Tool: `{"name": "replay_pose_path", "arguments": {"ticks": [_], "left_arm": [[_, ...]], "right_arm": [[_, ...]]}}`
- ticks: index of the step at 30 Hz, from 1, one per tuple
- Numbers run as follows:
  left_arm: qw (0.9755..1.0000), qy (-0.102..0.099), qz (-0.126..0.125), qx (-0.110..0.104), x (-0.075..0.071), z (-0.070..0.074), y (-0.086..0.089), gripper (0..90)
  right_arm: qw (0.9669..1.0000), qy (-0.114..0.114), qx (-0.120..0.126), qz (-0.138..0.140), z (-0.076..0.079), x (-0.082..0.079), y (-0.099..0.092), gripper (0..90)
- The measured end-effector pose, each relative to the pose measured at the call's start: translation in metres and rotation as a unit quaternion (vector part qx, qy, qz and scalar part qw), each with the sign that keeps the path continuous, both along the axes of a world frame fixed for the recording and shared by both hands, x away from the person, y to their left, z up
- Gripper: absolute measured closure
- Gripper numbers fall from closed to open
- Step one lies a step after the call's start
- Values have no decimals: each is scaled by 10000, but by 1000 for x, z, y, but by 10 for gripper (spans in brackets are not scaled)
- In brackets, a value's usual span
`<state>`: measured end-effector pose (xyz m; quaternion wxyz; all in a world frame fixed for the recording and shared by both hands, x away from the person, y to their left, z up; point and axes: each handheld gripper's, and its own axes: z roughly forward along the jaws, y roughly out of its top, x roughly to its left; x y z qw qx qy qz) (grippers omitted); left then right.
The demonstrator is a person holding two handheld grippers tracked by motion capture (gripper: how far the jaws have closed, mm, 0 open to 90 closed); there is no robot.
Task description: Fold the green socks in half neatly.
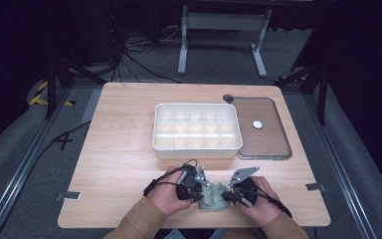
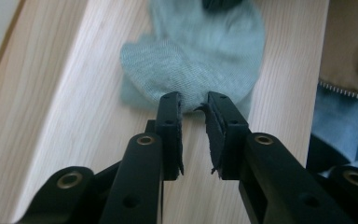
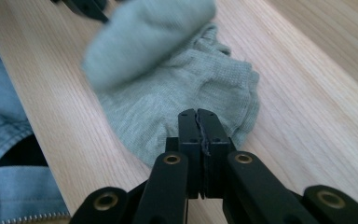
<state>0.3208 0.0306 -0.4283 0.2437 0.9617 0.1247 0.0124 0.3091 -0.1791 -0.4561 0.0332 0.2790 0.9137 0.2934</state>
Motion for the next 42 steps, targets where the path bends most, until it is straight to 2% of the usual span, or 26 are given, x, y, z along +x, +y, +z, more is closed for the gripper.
{"name": "replay_pose_path", "arguments": {"ticks": [3, 5, 7, 8, 10, 11, 12, 13, 14, 15, 16, 17, 19, 21, 22, 23, 27, 29, 30, 32, 35, 37, 40, 42], "left_arm": [[9998, -43, -154, -83, -4, -1, -12, 757], [9998, -36, -205, -58, -6, -2, -14, 735], [9997, -85, -183, -144, -7, 3, -11, 686], [9994, -141, -86, -288, -8, 10, -6, 664], [9983, -92, 213, -542, -9, 24, 2, 622], [9965, -37, 527, -641, -10, 32, 6, 606], [9960, -51, 653, -608, -11, 36, 8, 604], [9961, 1, 807, -370, -11, 38, 10, 595], [9963, 132, 846, -95, -11, 35, 10, 584], [9960, 281, 847, 20, -12, 29, 9, 580], [9960, 281, 847, 20, -12, 29, 9, 579], [9958, 489, 762, 147, -11, 15, 2, 563], [9954, 527, 780, 197, -12, 10, -1, 546], [9952, 678, 659, 269, -13, 3, -8, 541], [9953, 693, 637, 227, -14, 1, -10, 541], [9960, 663, 572, 201, -14, -1, -13, 541], [9965, 580, 571, 182, -14, -5, -20, 549], [9963, 601, 596, 165, -13, -9, -23, 565], [9962, 596, 593, 237, -13, -10, -24, 575], [9971, 493, 545, 191, -13, -12, -27, 662], [9977, 515, 422, 89, -14, -11, -27, 798], [9987, 434, 269, 39, -16, -7, -29, 862], [9995, 264, 147, -75, -19, -5, -32, 867], [9995, 289, 99, -40, -18, -5, -34, 866]], "right_arm": [[10000, -35, 37, -8, -1, -3, 3, 899], [10000, -49, 38, -12, -1, -4, 3, 899], [9999, -81, 92, -50, -2, -5, 2, 899], [9999, -73, 118, -38, -2, -5, 1, 899], [9998, -81, 160, -40, -3, -4, 0, 899], [9998, -80, 165, -32, -3, -4, 0, 899], [9998, -55, 170, -27, -3, -4, 0, 899], [9998, -57, 167, -17, -3, -3, 0, 899], [9999, -9, 164, -49, -3, -3, 0, 899], [9999, -18, 166, -39, -3, -3, 0, 899], [9999, -18, 166, -39, -3, -3, 0, 899], [9998, 22, 171, -40, -2, -2, 0, 899], [9999, 34, 164, -30, -2, -2, 0, 899], [9999, 8, 120, -15, -2, -2, 1, 899], [9999, 2, 116, -21, -2, -3, 1, 899], [9999, -1, 115, -23, -2, -3, 1, 899], [9999, -33, 111, -40, -2, -3, 1, 898], [9999, -62, 103, -34, -2, -4, 1, 898], [9999, -66, 106, -42, -2, -4, 1, 898], [9999, -75, 113, -45, -2, -5, 1, 899], [9999, -88, 128, -56, -3, -5, 1, 899], [9998, -83, 143, -67, -3, -5, 1, 898], [9998, -84, 146, -80, -3, -5, 1, 899], [9998, -81, 154, -71, -3, -5, 1, 899]]}}
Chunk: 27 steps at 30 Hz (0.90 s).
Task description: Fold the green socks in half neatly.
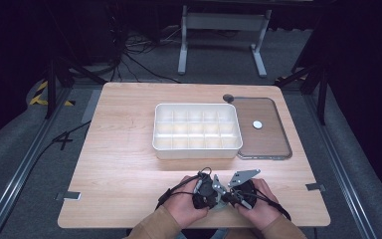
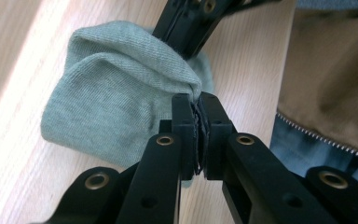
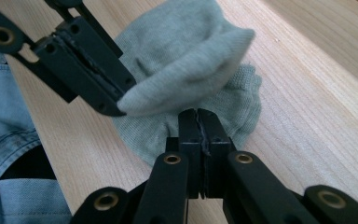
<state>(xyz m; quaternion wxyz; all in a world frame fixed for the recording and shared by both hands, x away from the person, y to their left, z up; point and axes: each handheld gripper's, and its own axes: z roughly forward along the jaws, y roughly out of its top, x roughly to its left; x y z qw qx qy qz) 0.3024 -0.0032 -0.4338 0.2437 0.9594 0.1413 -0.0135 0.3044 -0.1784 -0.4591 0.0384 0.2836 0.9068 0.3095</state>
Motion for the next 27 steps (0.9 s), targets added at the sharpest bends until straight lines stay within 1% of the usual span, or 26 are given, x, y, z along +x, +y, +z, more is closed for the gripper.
{"name": "replay_pose_path", "arguments": {"ticks": [1, 2, 3, 5, 6, 7, 9, 10, 11, 12, 13, 14, 16, 18, 19, 21, 22, 23, 24, 27], "left_arm": [[10000, 11, 34, -36, 0, -3, -1, 862], [10000, 30, 18, -28, 1, -7, -1, 850], [9999, 144, 41, -32, 2, -11, -2, 821], [9996, 239, 79, -137, 3, -11, -1, 750], [9997, 214, 66, -131, 2, -9, 0, 696], [9995, 227, 88, -183, 1, -7, 1, 662], [9994, 196, 117, -271, 1, -1, 6, 613], [9992, 235, 146, -288, 1, 2, 9, 582], [9992, 209, 121, -312, 2, 5, 12, 551], [9990, 178, 192, -365, 1, 8, 15, 533], [9990, 204, 195, -332, 2, 13, 18, 512], [9985, 251, 218, -424, 2, 16, 22, 498], [9982, 261, 229, -488, 1, 19, 25, 496], [9984, 221, 247, -457, 2, 22, 30, 496], [9982, 196, 317, -462, 2, 23, 34, 506], [9979, 162, 413, -469, 4, 24, 40, 545], [9977, 157, 475, -464, 5, 25, 44, 564], [9974, 159, 548, -441, 5, 25, 47, 599], [9973, 158, 561, -453, 6, 25, 49, 632], [9965, 142, 691, -449, 6, 26, 56, 688]], "right_arm": [[10000, 3, 1, -1, 0, 0, 0, 899], [10000, 9, 6, -12, 0, 0, 0, 899], [10000, 9, 10, -19, 0, 0, 0, 898], [10000, 21, 0, 20, 1, 0, -2, 882], [10000, 84, -11, 27, 2, 0, -3, 862], [9999, 95, -29, 60, 5, 1, -5, 856], [10000, 49, 15, 5, 13, 0, -9, 851], [10000, 24, 19, -25, 17, 0, -12, 848], [10000, 1, 36, -30, 21, 0, -14, 844], [10000, -4, 57, -55, 25, 0, -15, 842], [9999, -17, 89, -75, 28, 0, -16, 837], [9999, -64, 93, -84, 31, 0, -17, 830], [9996, -196, 174, -91, 36, 0, -16, 817], [9991, -306, 291, -70, 41, 0, -12, 813], [9985, -398, 362, -39, 43, 1, -9, 813], [9974, -497, 524, 23, 46, 2, -1, 818], [9971, -503, 567, 55, 46, 3, 3, 819], [9967, -555, 573, 115, 45, 5, 10, 822], [9966, -563, 570, 177, 43, 6, 15, 824], [9969, -534, 523, 264, 38, 10, 26, 823]]}}
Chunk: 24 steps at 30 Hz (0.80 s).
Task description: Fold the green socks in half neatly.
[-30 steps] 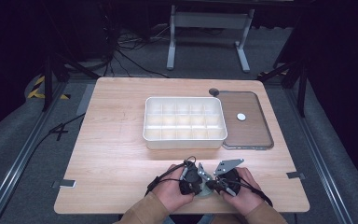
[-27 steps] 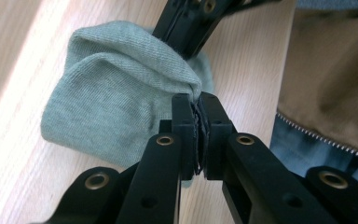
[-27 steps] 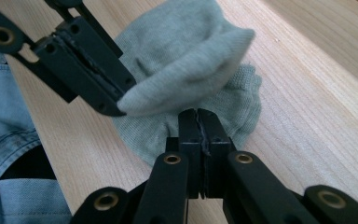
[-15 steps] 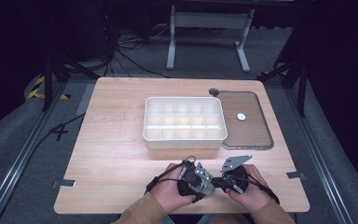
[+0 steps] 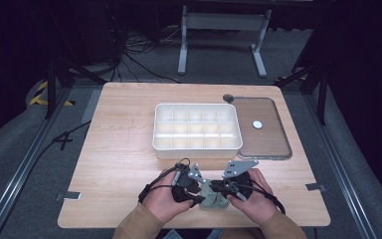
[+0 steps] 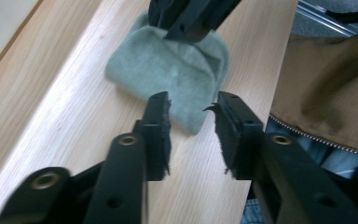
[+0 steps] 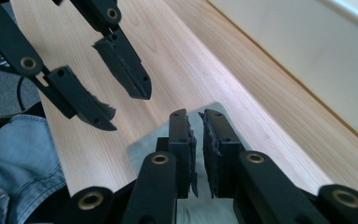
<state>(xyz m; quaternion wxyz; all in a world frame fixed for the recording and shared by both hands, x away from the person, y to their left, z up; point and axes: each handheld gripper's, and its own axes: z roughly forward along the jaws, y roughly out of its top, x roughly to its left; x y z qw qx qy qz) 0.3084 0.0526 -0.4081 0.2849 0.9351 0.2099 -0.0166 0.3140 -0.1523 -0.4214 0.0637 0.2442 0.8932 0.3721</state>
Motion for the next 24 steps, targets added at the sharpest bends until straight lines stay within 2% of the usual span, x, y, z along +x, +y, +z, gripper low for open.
{"name": "replay_pose_path", "arguments": {"ticks": [2, 4, 6, 8, 9, 10, 11, 13, 15, 17, 18, 19, 20, 21, 24], "left_arm": [[9999, -121, 52, 24, 2, 0, 3, 686], [9993, -322, 165, -15, 3, 1, 5, 641], [9985, -464, 237, -177, 5, 3, 5, 652], [9980, -534, 230, -260, 6, 4, 4, 668], [9969, -672, 145, -395, 7, 4, -2, 668], [9969, -672, 145, -395, 7, 4, -2, 688], [9963, -761, 18, -408, 9, 2, -8, 688], [9960, -822, -149, -302, 11, -3, -16, 708], [9953, -861, -412, -166, 15, -16, -28, 714], [9943, -908, -554, 118, 19, -26, -33, 713], [9938, -902, -562, 328, 22, -32, -35, 713], [9942, -824, -560, 397, 23, -35, -35, 711], [9944, -760, -607, 416, 26, -39, -34, 712], [9956, -686, -502, 387, 26, -41, -34, 713], [9959, -624, -453, 464, 26, -41, -34, 714]], "right_arm": [[9999, 34, -109, -16, -6, 4, 3, 814], [9997, 104, -205, -39, -13, 6, 2, 811], [9992, 231, -336, -35, -20, 6, 0, 816], [9984, 338, -453, 15, -26, 5, -2, 823], [9984, 338, -453, 15, -26, 5, -2, 823], [9984, 338, -453, 15, -26, 5, -2, 823], [9980, 421, -468, 90, -31, 4, -3, 824], [9982, 383, -443, 118, -33, 2, -3, 822], [9985, 355, -400, 129, -34, 1, -4, 817], [9988, 326, -342, 157, -35, 0, -6, 810], [9988, 307, -350, 165, -35, -1, -7, 805], [9989, 277, -342, 173, -35, -2, -7, 801], [9989, 245, -341, 193, -35, -3, -8, 798], [9990, 204, -349, 215, -35, -4, -8, 795], [9992, 85, -341, 207, -33, -8, -12, 794]]}}
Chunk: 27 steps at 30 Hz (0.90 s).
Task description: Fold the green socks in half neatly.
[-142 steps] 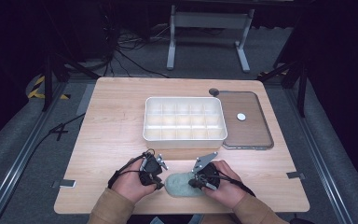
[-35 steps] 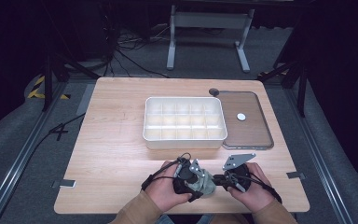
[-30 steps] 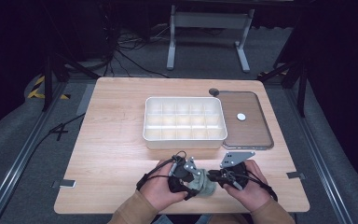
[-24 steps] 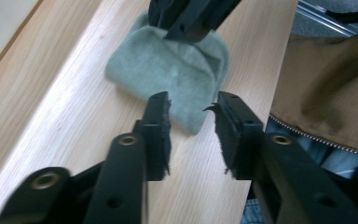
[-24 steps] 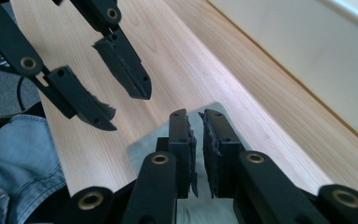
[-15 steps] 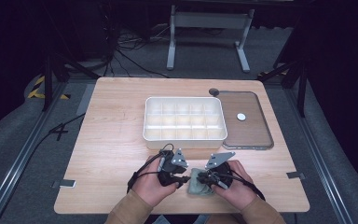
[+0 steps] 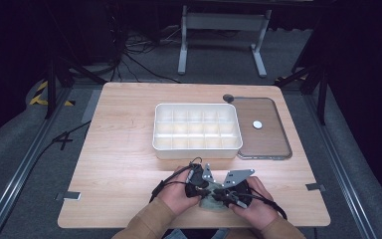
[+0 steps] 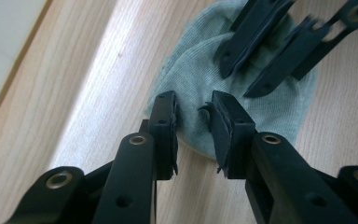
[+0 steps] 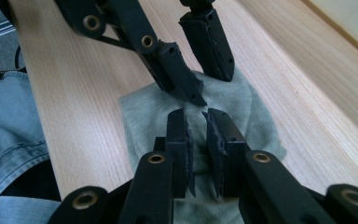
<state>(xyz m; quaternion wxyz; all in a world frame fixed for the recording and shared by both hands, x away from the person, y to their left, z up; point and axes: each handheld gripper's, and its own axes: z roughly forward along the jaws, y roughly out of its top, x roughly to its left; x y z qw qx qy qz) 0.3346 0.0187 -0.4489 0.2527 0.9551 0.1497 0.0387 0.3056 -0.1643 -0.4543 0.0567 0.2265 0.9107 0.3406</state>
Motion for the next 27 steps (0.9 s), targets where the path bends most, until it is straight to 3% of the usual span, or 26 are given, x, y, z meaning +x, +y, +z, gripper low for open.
{"name": "replay_pose_path", "arguments": {"ticks": [6, 9, 10, 15, 17, 23, 25, 27], "left_arm": [[9996, 146, 251, -46, -2, 0, 1, 714], [9996, 145, 227, -3, -3, 0, 2, 713], [9993, 181, 323, -87, -5, 0, 3, 712], [9993, 157, 312, -126, -6, 2, 5, 689], [9986, 206, 403, -264, -7, 7, 10, 643], [9984, 97, 444, -334, -5, 21, 25, 621], [9975, 159, 528, -437, -5, 23, 31, 621], [9976, 173, 557, -384, -3, 25, 35, 621]], "right_arm": [[10000, -2, 20, -68, -3, -3, -6, 794], [9999, -49, -73, -60, 1, -3, -8, 792], [9999, -81, -91, -106, 4, -4, -11, 793], [9997, -29, -210, -77, -3, -3, -8, 812], [9998, 53, -181, -94, -3, -2, -8, 812], [9999, -76, -78, -57, 2, -3, -8, 803], [9999, -139, 7, -73, 7, -4, -9, 802], [9997, -226, 64, -92, 12, -6, -10, 805]]}}
